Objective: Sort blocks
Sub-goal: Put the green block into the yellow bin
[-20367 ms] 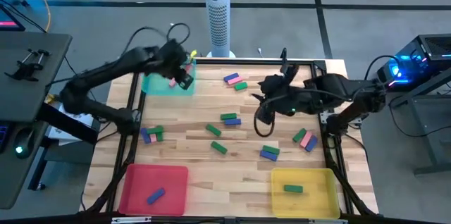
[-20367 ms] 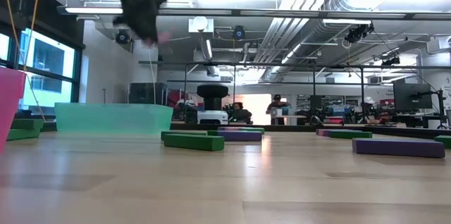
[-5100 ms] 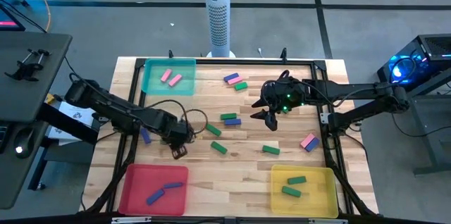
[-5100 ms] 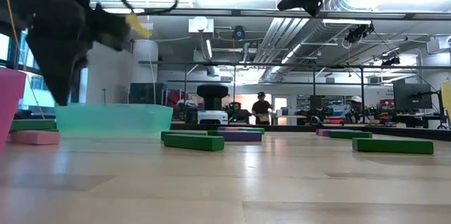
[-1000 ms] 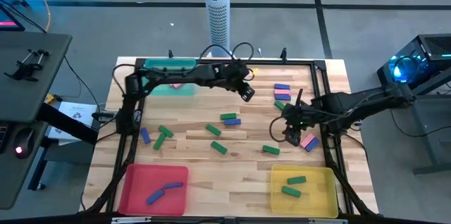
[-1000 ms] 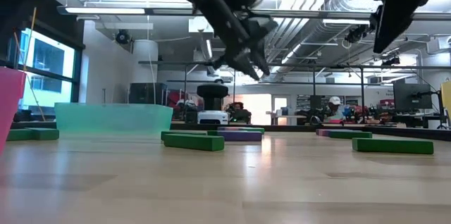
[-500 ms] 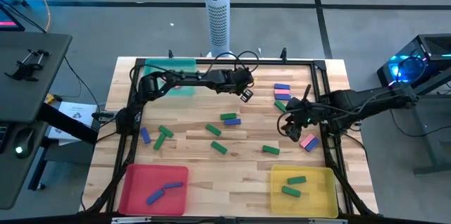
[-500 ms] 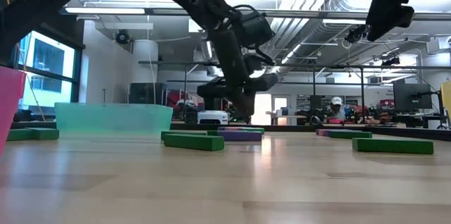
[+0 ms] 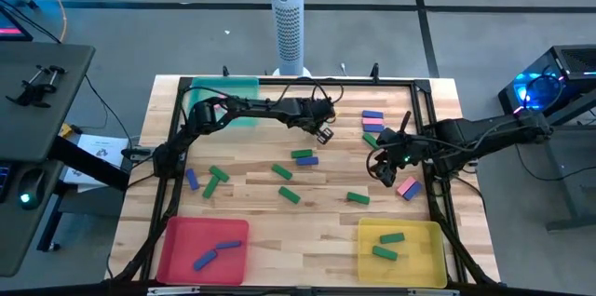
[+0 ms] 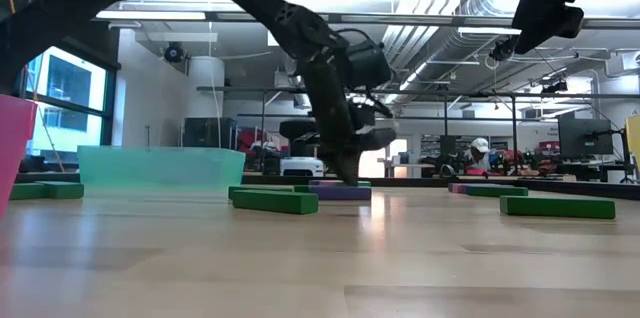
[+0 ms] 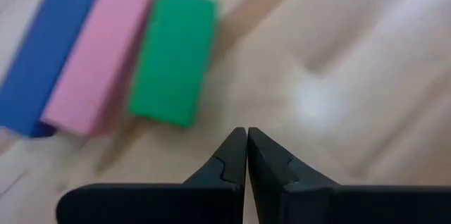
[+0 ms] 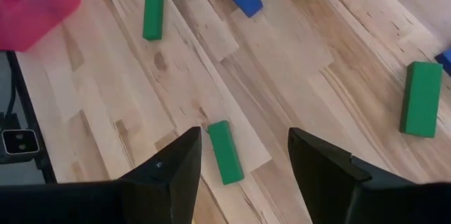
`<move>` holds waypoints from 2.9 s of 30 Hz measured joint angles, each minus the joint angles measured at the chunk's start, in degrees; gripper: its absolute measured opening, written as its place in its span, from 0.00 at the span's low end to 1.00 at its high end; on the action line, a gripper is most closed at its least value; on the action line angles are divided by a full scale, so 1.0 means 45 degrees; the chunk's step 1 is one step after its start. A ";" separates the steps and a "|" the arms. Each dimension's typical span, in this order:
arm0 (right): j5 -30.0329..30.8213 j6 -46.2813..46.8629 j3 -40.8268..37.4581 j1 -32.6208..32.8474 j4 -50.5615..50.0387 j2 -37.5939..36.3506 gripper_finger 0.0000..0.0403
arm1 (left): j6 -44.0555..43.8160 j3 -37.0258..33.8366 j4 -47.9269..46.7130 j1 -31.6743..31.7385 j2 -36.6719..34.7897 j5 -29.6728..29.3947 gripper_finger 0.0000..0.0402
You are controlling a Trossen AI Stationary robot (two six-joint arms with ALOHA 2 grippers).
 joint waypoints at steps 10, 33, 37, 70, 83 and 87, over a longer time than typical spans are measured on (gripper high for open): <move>0.0105 -0.0048 0.0000 0.0000 0.0207 0.0000 0.48 | -0.0301 0.0235 -0.0203 -0.1871 -0.0957 0.0062 0.00; -0.0452 0.0045 0.0000 0.0000 0.0203 -0.0010 0.48 | -0.0945 0.0252 0.0419 -0.0120 0.0562 -0.2036 0.00; -0.0432 -0.0043 0.0000 0.0000 0.0203 -0.0010 0.48 | -0.0651 0.0205 0.0276 -0.0708 0.0555 -0.1451 0.00; -0.0890 -0.5606 0.0005 -0.6759 -0.1149 0.3701 0.48 | -0.0130 0.0200 -0.1796 -0.3959 -0.7745 -0.3899 0.00; -0.0376 -0.6940 0.0000 -0.7121 -0.1622 0.7067 0.48 | -0.2253 0.0195 -0.4790 -0.5170 -0.7706 -0.4426 0.00; -0.0447 -0.7621 0.0005 -0.7439 -0.1028 0.7592 0.48 | -0.2338 0.0195 -0.5034 -0.5355 -0.7706 -0.4835 0.00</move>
